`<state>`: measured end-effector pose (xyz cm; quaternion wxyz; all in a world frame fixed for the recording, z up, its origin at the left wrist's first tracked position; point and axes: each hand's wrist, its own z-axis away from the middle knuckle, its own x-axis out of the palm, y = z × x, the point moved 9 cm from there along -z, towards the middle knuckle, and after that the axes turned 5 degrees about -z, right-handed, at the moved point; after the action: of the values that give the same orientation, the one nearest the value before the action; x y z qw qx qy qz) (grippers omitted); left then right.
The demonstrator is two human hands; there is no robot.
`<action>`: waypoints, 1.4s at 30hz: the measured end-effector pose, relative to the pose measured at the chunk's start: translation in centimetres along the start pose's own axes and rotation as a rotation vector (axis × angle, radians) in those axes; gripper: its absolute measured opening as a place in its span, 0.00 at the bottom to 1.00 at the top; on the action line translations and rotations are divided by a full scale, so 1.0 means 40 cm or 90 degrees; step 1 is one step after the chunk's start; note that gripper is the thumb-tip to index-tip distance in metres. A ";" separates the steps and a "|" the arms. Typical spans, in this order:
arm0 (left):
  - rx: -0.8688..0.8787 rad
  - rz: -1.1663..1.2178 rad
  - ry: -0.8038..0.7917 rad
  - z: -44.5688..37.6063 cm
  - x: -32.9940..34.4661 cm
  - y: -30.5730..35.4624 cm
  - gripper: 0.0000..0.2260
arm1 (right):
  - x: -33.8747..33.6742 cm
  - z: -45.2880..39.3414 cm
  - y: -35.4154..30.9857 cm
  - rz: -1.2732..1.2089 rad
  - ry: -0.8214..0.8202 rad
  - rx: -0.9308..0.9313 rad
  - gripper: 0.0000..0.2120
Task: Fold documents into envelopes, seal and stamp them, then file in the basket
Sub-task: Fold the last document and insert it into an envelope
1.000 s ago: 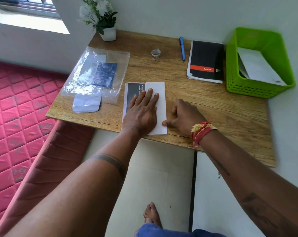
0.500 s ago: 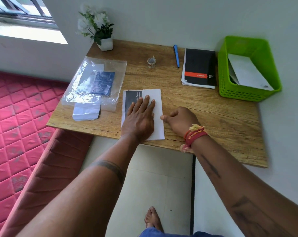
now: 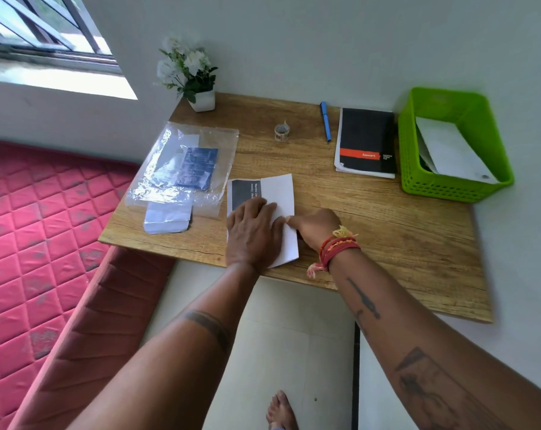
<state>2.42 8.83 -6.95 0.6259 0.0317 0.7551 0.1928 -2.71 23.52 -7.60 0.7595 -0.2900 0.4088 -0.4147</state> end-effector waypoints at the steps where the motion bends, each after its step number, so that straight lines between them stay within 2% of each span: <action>1: -0.010 0.011 0.015 -0.001 -0.004 -0.004 0.16 | 0.003 0.004 -0.003 -0.025 0.003 -0.021 0.13; 5: -0.047 0.196 0.088 -0.009 -0.038 -0.029 0.13 | 0.029 0.034 -0.019 -0.174 0.010 -0.131 0.15; 8: -0.129 0.363 0.113 -0.004 -0.061 -0.081 0.18 | 0.053 0.055 -0.020 -0.174 0.000 -0.194 0.12; 11: -0.211 0.442 0.123 0.006 -0.070 -0.124 0.27 | 0.088 0.085 -0.019 0.000 -0.006 -0.314 0.10; 13: -0.237 0.459 0.105 0.003 -0.063 -0.139 0.24 | 0.111 0.113 -0.017 0.208 0.051 -0.420 0.13; 15: -0.251 0.483 0.086 -0.003 -0.052 -0.149 0.18 | 0.133 0.128 -0.018 0.321 0.094 -0.480 0.14; 18: -0.284 0.522 0.089 -0.003 -0.047 -0.170 0.15 | 0.137 0.122 -0.016 0.337 0.133 -0.499 0.13; 23: -0.375 0.623 0.125 0.009 -0.052 -0.196 0.20 | 0.143 0.116 -0.012 0.341 0.155 -0.514 0.10; 29: -0.334 0.412 0.198 0.029 -0.082 -0.181 0.18 | 0.142 0.117 -0.012 0.340 0.180 -0.524 0.08; 34: -0.270 0.248 0.121 0.029 -0.070 -0.191 0.17 | 0.130 0.114 -0.007 0.313 0.199 -0.499 0.05; 37: -0.172 0.202 0.056 0.014 -0.051 -0.163 0.17 | 0.119 0.099 -0.011 0.292 0.191 -0.459 0.04; 42: -0.049 0.133 -0.013 -0.019 -0.009 -0.091 0.17 | 0.063 0.024 -0.038 0.310 0.162 -0.399 0.08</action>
<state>2.47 5.19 -7.70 0.6108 0.0883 0.7332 0.2856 -1.68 20.67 -6.89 0.6539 -0.3485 0.6623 -0.1112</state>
